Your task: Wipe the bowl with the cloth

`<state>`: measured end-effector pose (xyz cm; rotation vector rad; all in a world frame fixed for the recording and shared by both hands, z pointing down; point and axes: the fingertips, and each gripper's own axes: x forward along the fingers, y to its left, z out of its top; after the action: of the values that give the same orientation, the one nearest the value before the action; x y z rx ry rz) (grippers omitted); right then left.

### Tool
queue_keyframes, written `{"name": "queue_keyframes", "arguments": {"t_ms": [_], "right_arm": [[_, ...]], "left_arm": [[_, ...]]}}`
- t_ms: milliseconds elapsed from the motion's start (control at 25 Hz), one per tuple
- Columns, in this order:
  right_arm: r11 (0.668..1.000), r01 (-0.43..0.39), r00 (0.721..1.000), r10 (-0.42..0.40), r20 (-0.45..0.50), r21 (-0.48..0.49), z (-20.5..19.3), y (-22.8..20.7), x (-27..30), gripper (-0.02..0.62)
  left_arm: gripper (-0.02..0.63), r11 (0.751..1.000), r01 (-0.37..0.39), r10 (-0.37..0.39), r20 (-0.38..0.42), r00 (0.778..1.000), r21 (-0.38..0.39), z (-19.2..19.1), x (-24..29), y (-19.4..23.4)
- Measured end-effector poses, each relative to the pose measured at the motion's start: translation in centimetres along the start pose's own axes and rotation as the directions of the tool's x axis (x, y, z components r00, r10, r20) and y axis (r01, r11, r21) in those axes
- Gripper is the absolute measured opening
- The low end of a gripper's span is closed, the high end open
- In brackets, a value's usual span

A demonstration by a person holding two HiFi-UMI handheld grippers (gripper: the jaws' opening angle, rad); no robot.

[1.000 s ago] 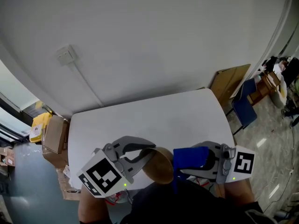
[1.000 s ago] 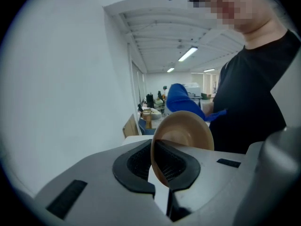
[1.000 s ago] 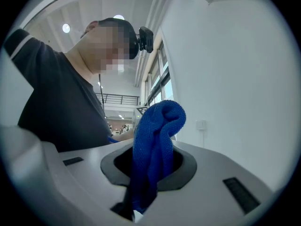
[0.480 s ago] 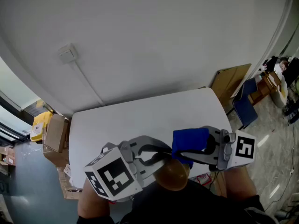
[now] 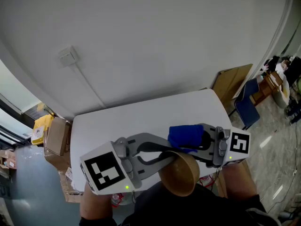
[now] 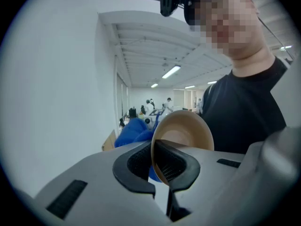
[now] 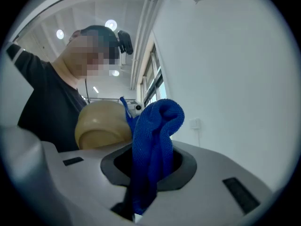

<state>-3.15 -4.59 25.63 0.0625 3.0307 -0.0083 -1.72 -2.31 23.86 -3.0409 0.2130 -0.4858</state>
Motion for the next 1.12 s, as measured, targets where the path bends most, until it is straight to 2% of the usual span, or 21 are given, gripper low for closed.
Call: {"name": "queue_keyframes", "arguments": {"t_ms": [120,200,320,480,680,840,960,1000,1040,1120], "right_arm": [[0.999,-0.041,0.996,0.038,-0.078,-0.034,-2.1,1.1,1.1,0.071],[0.998,-0.055,0.996,0.054,-0.077,-0.008,-2.9,1.8,1.7,0.071],[0.997,-0.055,0.997,0.058,-0.048,0.052,-3.7,2.3,2.0,0.071],[0.995,-0.048,0.998,0.051,-0.034,0.093,-4.1,2.7,1.6,0.071],[0.995,-0.024,1.0,0.022,0.02,0.097,-2.7,3.0,0.5,0.071],[0.997,0.003,0.999,-0.005,0.039,0.075,-1.2,3.3,0.4,0.071],[0.99,-0.002,0.996,-0.012,0.092,0.143,-0.2,3.2,0.8,0.071],[0.983,0.034,0.993,-0.054,0.109,0.178,-0.1,2.6,0.9,0.071],[0.974,0.105,0.986,-0.128,0.106,0.202,-0.2,1.4,1.0,0.071],[0.935,0.306,0.948,-0.316,0.027,0.178,-1.2,-1.5,0.7,0.071]], "left_arm": [[0.015,0.994,-0.061,0.07,0.091,0.993,-0.095,1.1,-1.4,2.1],[0.015,0.984,-0.121,0.136,0.116,0.984,-0.134,1.0,-2.2,4.0],[0.015,0.962,-0.223,0.242,0.115,0.963,-0.159,0.4,-3.2,6.6],[0.017,0.926,-0.343,0.356,0.063,0.932,-0.159,-1.0,-4.1,8.8],[0.015,0.841,-0.538,0.535,-0.05,0.843,-0.06,-2.8,-5.6,11.3],[0.015,0.79,-0.612,0.607,-0.106,0.787,-0.022,-4.0,-6.1,12.2],[0.015,0.753,-0.658,0.65,-0.142,0.746,-0.008,-5.1,-6.1,13.0],[0.015,0.748,-0.664,0.655,-0.148,0.741,-0.013,-5.4,-5.8,13.1],[0.015,0.745,-0.667,0.657,-0.149,0.739,-0.021,-5.6,-5.5,13.2],[0.015,0.737,-0.675,0.665,-0.148,0.732,-0.027,-5.8,-4.9,13.3]]}}
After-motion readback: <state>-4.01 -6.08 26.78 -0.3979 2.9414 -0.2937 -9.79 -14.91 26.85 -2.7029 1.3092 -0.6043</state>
